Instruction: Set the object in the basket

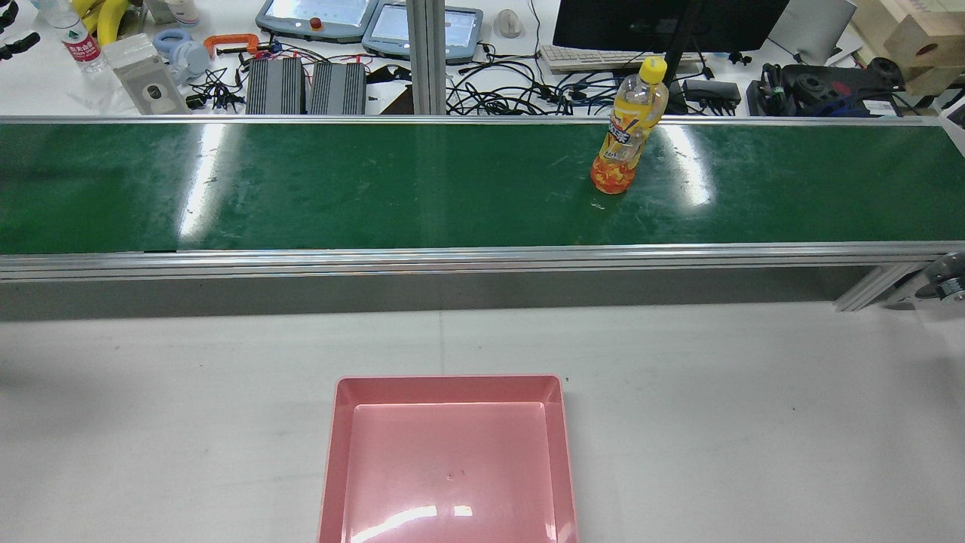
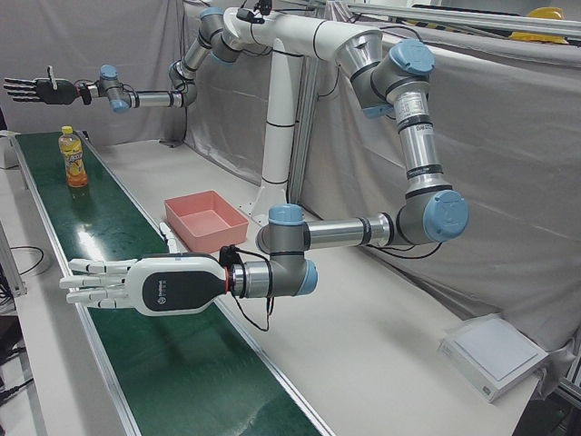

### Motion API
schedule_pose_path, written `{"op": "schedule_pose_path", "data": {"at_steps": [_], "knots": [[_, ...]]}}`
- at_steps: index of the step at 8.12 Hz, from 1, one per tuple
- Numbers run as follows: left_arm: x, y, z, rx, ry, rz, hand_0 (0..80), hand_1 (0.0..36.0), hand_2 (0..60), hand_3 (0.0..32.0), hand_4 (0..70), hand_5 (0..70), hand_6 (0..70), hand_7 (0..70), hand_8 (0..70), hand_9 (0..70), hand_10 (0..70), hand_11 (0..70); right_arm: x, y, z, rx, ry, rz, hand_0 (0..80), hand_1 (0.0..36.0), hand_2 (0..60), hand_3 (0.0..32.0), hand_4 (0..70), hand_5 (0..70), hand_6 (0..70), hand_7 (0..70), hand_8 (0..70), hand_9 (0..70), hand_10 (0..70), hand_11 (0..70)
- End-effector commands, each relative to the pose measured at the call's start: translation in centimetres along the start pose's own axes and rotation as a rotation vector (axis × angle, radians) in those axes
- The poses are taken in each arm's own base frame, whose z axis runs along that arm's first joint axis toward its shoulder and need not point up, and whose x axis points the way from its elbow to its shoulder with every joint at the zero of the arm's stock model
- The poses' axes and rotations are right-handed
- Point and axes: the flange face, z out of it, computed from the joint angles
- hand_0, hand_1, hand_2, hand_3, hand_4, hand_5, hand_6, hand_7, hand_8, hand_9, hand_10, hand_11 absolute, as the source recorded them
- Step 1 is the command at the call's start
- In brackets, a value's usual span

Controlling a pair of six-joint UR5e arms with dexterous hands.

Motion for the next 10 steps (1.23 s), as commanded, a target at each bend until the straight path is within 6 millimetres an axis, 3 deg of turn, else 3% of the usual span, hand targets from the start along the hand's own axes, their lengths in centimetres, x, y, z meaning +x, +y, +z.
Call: {"op": "schedule_pose_path", "data": {"at_steps": [1,4,10], "knots": [[-0.41,0.38,0.42,-0.004,-0.008,-0.003,47.7,14.7,8.8,0.0,0.1,14.6,0.9,0.0,0.0,0.8,6.2,10.8,0.01,-0.05,-0.01,0.001,0.0,0.0,0.0,0.0,0.0,0.0,0.0,0.0,0.0,0.0,0.0,0.0,0.0,0.0],[-0.42,0.29,0.16,0.029,-0.016,0.002,48.2,13.0,0.0,0.0,0.9,15.8,0.6,0.0,0.0,0.2,5.3,9.5,0.01,-0.05,-0.01,0.001,0.0,0.0,0.0,0.0,0.0,0.0,0.0,0.0,0.0,0.0,0.0,0.0,0.0,0.0],[-0.69,0.7,0.05,0.045,-0.026,0.004,48.2,13.9,2.5,0.0,0.9,16.2,0.7,0.0,0.0,0.0,5.6,9.9,0.0,0.03,0.0,0.0,0.0,0.0,0.0,0.0,0.0,0.0,0.0,0.0,0.0,0.0,0.0,0.0,0.0,0.0]]}}
